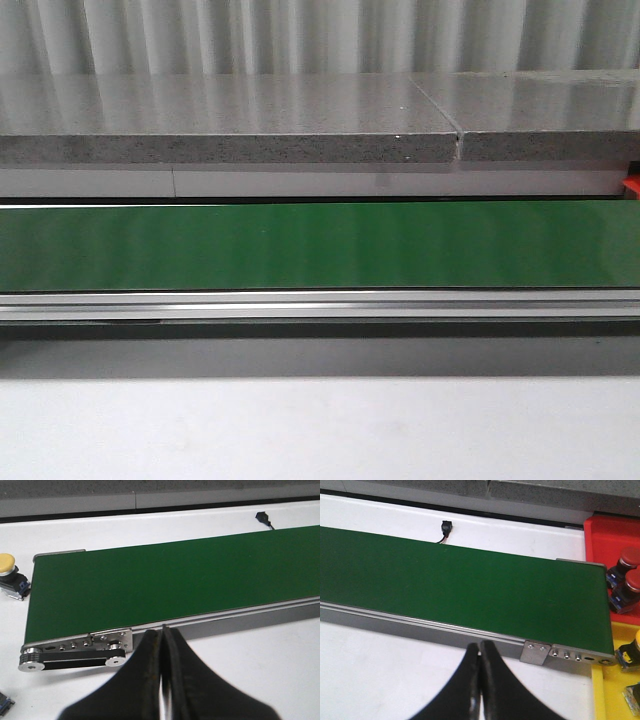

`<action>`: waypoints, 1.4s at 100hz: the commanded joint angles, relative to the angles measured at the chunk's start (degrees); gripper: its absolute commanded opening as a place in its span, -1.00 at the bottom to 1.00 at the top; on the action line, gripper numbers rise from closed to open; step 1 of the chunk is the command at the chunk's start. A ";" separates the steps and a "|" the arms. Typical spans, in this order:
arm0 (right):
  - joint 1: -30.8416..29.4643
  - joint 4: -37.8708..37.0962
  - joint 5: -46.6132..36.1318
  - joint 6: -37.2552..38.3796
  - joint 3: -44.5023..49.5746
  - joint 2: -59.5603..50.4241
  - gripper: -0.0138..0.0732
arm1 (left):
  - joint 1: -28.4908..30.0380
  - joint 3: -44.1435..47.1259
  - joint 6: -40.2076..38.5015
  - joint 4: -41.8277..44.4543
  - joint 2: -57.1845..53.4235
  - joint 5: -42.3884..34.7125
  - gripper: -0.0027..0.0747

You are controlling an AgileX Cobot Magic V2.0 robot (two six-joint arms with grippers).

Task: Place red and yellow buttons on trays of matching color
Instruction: 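Move the left gripper over the remaining yellow button beside the belt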

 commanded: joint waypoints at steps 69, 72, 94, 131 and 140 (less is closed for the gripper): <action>0.17 0.48 -3.01 -0.41 -1.45 0.25 -0.84 | 4.55 -24.15 -10.39 5.01 42.36 -3.30 0.39; 0.17 0.48 -3.01 -0.41 -1.45 0.25 -0.84 | 5.71 -25.09 -10.39 5.01 43.77 -3.30 0.39; 0.17 0.48 -3.01 -0.41 -1.45 0.25 -0.84 | 16.43 -32.14 -12.49 5.01 52.78 -1.18 0.39; 0.17 0.48 -3.01 -0.41 -1.45 0.25 -0.84 | 28.49 -49.77 -20.18 1.29 70.77 9.76 0.39; 0.17 0.48 -3.01 -0.41 -1.45 0.25 -0.84 | 29.02 -55.19 -20.27 0.73 75.07 14.15 0.39</action>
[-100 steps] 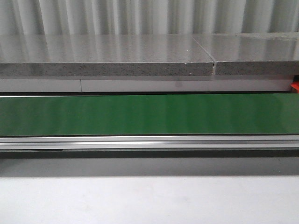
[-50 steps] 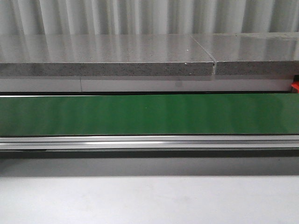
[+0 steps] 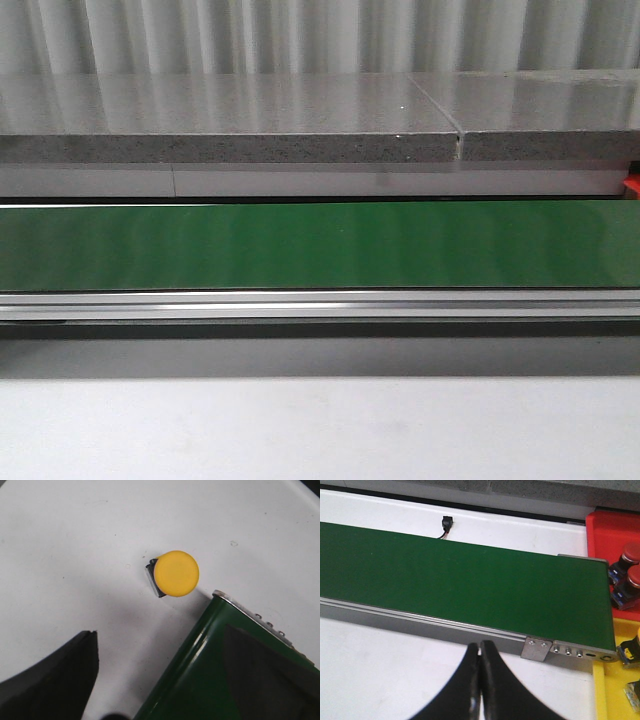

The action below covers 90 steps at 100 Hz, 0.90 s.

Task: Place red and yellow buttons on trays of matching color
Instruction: 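Move the left gripper over the remaining yellow button beside the belt, then lower the left gripper and grasp the yellow push-button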

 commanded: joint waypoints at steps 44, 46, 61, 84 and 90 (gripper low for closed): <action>0.17 0.36 -3.58 -0.41 -1.45 0.25 -0.84 | 0.55 -19.45 -13.12 -3.79 14.67 15.15 0.37; 0.17 0.36 -3.58 -0.41 -1.45 0.25 -0.84 | 0.55 -19.45 -13.38 -3.76 14.94 14.71 0.36; 0.17 0.36 -3.58 -0.41 -1.45 0.25 -0.84 | 0.55 -19.56 -14.05 -4.04 17.24 12.92 0.28; 0.17 0.36 -3.58 -0.41 -1.45 0.25 -0.84 | 0.45 -19.64 -14.05 -6.62 20.32 11.13 0.28; 0.17 0.36 -3.58 -0.41 -1.45 0.25 -0.84 | 0.45 -19.64 -14.05 -6.63 20.44 10.12 0.25</action>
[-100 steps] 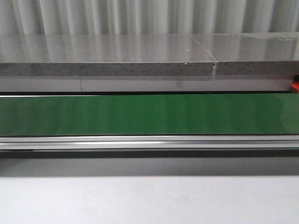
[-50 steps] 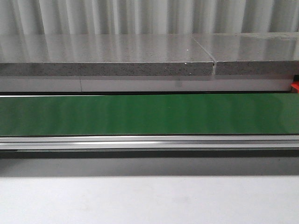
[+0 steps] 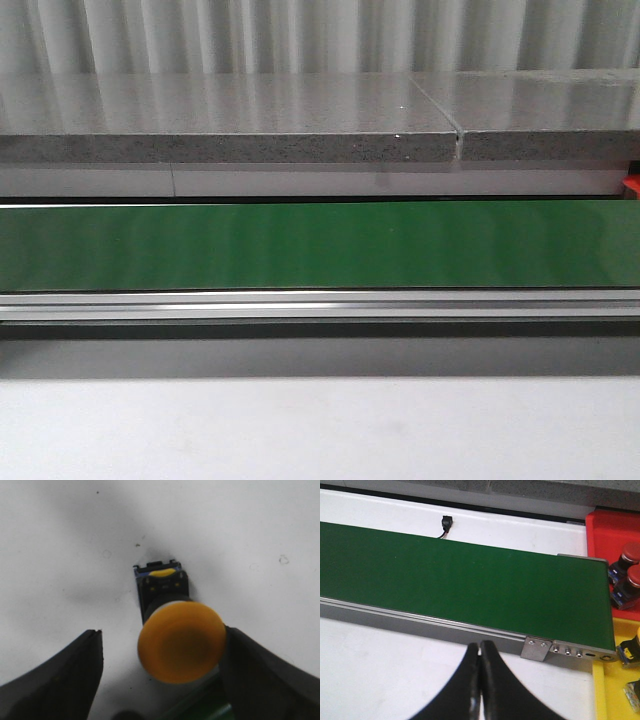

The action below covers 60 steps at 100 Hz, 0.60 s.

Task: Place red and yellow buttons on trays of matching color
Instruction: 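Lower the left gripper and grasp the yellow push-button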

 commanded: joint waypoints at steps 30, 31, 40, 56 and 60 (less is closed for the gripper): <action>0.17 0.36 -3.58 -0.41 -1.45 0.25 -0.84 | 0.02 -1.70 -0.52 -1.39 -2.95 -3.96 -0.37; 0.17 0.36 -3.58 -0.41 -1.45 0.25 -0.84 | 0.02 -1.70 -0.52 -1.39 -2.95 -3.96 -0.38; 0.17 0.36 -3.58 -0.41 -1.45 0.25 -0.84 | 0.02 -2.37 -0.41 -1.28 -2.95 -3.34 -0.53; 0.17 0.36 -3.58 -0.41 -1.45 0.25 -0.84 | 0.02 -5.20 5.03 -0.17 -3.92 -0.61 -0.61; 0.17 0.36 -3.58 -0.41 -1.45 0.25 -0.84 | 0.02 -5.96 5.95 -0.17 -4.32 0.07 -0.61</action>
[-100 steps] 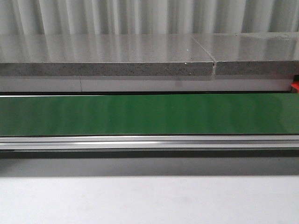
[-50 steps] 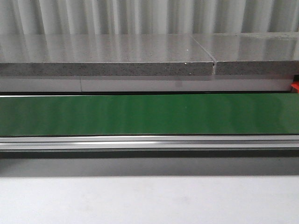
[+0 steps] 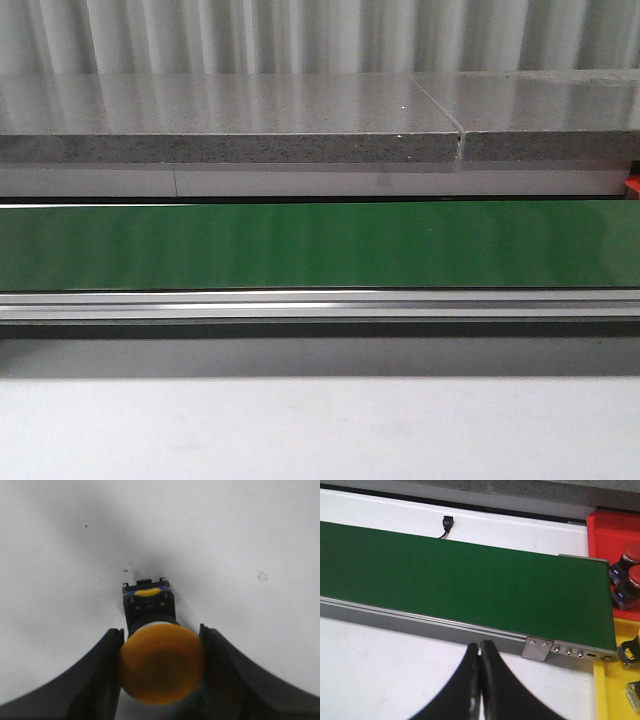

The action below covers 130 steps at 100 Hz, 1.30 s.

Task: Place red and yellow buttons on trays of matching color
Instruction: 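Lower the left gripper and grasp the yellow push-button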

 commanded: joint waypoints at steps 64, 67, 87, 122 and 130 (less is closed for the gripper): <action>0.17 0.36 -3.58 -0.33 -1.45 0.25 -0.84 | -3.72 0.61 23.11 0.01 -19.16 4.92 -0.61; 0.17 0.36 -3.58 -0.33 -1.45 0.25 -0.84 | -4.03 1.66 23.75 0.01 -20.50 4.84 -0.61; 0.17 0.36 -3.58 -0.33 -1.45 0.25 -0.84 | -4.67 10.62 26.77 0.66 -27.40 3.13 -0.61; 0.17 0.36 -3.58 -0.33 -1.45 0.25 -0.84 | -4.67 23.18 29.82 -1.78 -30.65 -2.12 -0.61; 0.17 0.36 -3.58 -0.33 -1.45 0.25 -0.84 | -5.23 24.04 30.78 -1.94 -30.65 -2.81 -0.61</action>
